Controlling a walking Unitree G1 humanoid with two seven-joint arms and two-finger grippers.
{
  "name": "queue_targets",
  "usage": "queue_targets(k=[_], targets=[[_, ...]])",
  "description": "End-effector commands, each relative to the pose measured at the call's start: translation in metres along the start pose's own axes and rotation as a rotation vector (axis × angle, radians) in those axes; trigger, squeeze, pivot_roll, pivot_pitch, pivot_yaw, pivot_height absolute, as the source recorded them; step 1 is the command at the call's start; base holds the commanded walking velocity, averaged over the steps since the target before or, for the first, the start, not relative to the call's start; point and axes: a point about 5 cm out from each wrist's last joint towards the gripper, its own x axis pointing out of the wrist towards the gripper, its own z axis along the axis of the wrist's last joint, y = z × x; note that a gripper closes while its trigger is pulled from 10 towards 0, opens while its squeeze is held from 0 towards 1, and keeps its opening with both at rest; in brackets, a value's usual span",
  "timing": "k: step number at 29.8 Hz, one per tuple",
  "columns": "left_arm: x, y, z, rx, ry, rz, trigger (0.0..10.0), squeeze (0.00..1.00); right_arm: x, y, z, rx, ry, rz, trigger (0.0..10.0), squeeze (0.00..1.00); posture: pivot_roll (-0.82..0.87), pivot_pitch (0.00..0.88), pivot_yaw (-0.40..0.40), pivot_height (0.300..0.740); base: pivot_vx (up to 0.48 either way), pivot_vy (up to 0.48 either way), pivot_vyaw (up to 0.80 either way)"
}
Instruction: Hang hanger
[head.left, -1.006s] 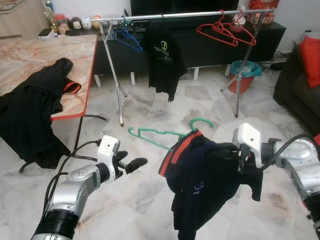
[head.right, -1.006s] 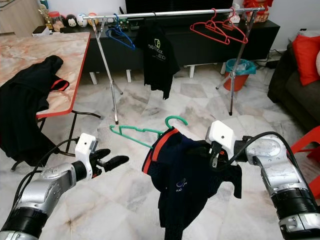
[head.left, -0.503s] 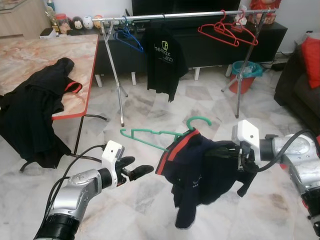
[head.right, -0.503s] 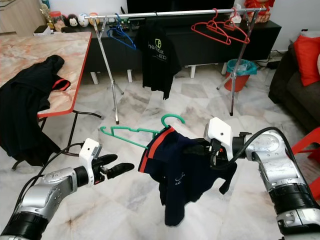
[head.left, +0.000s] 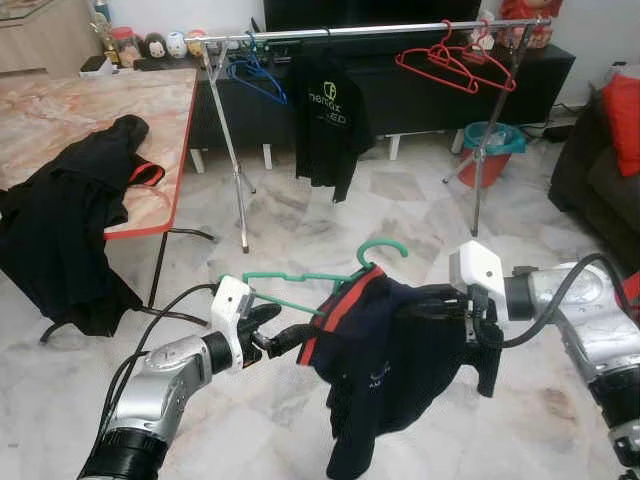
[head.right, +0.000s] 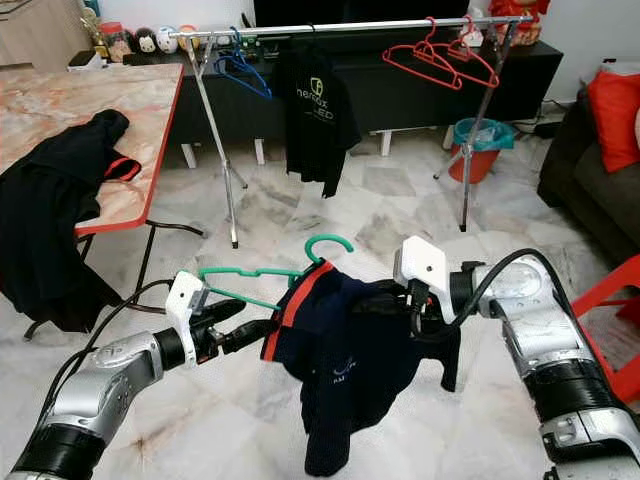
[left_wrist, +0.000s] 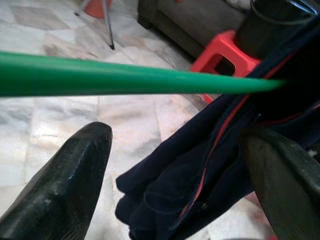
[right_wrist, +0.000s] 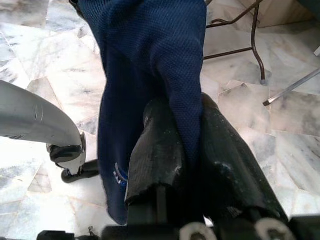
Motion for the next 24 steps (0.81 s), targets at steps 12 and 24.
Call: queue_targets(k=[12, 24], targets=[[0.0, -0.005, -0.008, 0.094, 0.101, -0.072, 10.0, 0.0, 0.011, -0.009, 0.025, -0.081, -0.049, 0.03, 10.0, 0.0, 0.01, 0.001, 0.0, 0.74, 0.0, 0.0, 0.0], [0.005, 0.0, -0.008, 0.089, 0.091, -0.011, 1.7, 0.0, 0.015, -0.01, 0.029, -0.087, -0.058, 0.038, 10.0, 0.0, 0.01, 0.016, -0.005, 0.74, 0.0, 0.0, 0.0]])
